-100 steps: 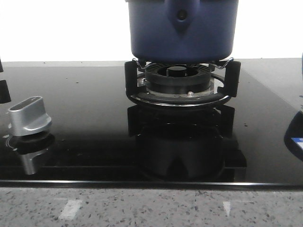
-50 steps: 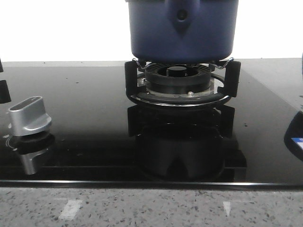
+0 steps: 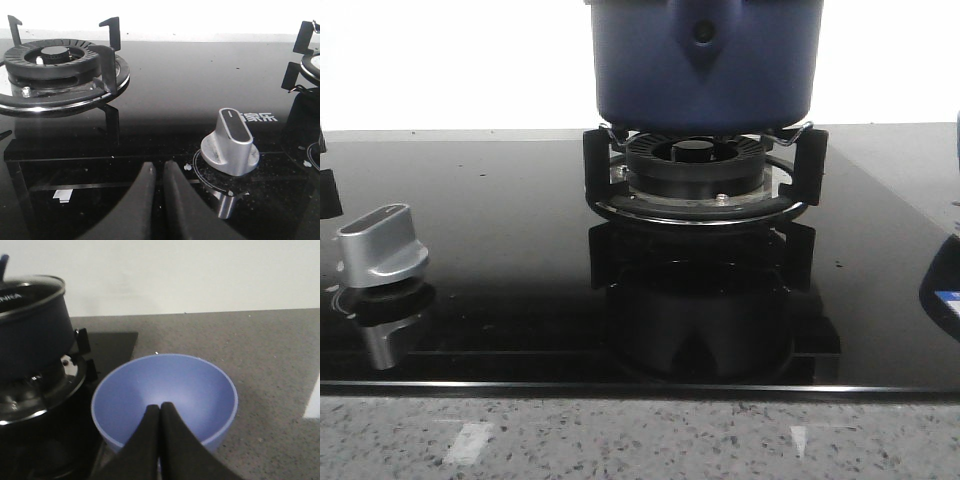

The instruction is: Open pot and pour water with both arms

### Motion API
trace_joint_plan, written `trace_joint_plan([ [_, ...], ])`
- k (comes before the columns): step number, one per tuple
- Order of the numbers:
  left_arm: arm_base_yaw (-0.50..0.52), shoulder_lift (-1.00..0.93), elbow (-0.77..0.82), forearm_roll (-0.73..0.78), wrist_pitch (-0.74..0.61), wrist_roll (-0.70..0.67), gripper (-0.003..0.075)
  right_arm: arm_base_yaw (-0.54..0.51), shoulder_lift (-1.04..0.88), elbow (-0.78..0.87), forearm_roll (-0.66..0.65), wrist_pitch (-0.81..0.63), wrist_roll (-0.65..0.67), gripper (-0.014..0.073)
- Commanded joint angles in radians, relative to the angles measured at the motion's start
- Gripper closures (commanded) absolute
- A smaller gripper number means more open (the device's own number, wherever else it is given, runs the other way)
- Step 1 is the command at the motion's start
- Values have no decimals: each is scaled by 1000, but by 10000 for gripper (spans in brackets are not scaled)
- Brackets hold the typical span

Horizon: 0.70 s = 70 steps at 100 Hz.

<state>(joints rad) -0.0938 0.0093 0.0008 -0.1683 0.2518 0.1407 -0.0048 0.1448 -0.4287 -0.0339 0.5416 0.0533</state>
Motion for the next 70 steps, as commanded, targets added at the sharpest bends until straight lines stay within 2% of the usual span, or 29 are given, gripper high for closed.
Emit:
trace_joint_plan([
  [1,3,9,31,-12,-73,-10,740,-17,11,38,-58,-109,-8,662],
  [11,3,9,31,-12,-73,-10,740,-73,11,151,-58,-222,-8,662],
  [23,3,9,31,-12,-73,-10,740,-156,11,310,-56,-425,-7,662],
  [35,3,9,31,-12,-73,-10,740,-214,11,421,-56,-528,-7,662],
  [43,3,9,31,-12,-73,-10,740,-230,9,468,-56,-536,-7,662],
  [47,3,9,31,-12,-73,-10,740,-230,4,465,-56,-471,-7,662],
  [70,3,9,31,-12,-73,-10,740,-230,-117,465,-58,-291,-7,662],
])
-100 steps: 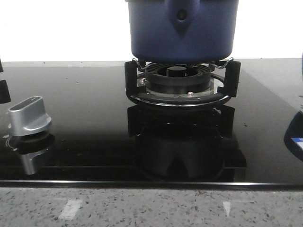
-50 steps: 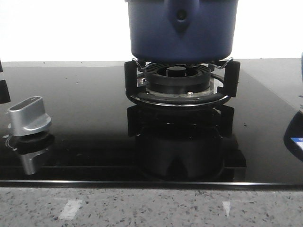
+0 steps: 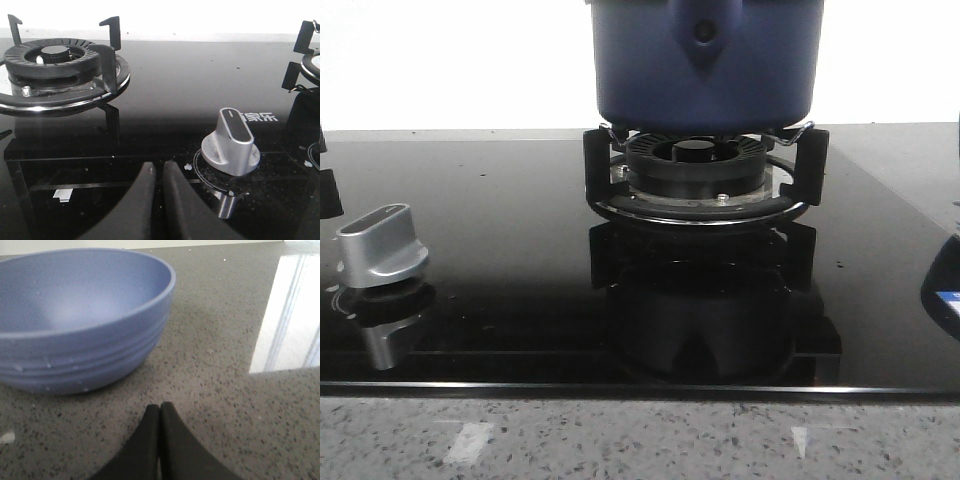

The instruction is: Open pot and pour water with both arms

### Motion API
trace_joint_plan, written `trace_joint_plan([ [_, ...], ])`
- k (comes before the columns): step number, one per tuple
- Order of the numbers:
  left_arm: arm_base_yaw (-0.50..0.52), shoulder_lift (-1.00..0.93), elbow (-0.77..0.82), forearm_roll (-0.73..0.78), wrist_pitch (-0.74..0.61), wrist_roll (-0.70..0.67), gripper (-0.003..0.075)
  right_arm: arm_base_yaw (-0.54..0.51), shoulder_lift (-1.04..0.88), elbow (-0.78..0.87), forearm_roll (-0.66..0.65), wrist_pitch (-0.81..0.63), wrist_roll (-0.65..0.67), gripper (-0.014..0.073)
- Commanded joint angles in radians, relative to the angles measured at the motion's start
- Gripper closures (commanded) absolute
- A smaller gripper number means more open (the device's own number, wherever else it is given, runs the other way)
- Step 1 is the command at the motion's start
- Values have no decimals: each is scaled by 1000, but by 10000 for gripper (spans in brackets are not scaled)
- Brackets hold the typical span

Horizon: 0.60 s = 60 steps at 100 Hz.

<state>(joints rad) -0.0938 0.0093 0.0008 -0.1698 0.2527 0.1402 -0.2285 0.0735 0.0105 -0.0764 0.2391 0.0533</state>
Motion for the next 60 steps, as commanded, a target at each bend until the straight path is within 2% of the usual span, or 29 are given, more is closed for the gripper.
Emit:
trace_joint_plan([
  [1,3,9,31,-11,-74,-10,740,-6,-58,26,-15,19,-7,662],
  [7,3,9,31,-11,-74,-10,740,-8,-105,26,-15,81,-7,662],
  [60,3,9,31,-11,-74,-10,740,-8,-102,26,-24,71,-7,662],
])
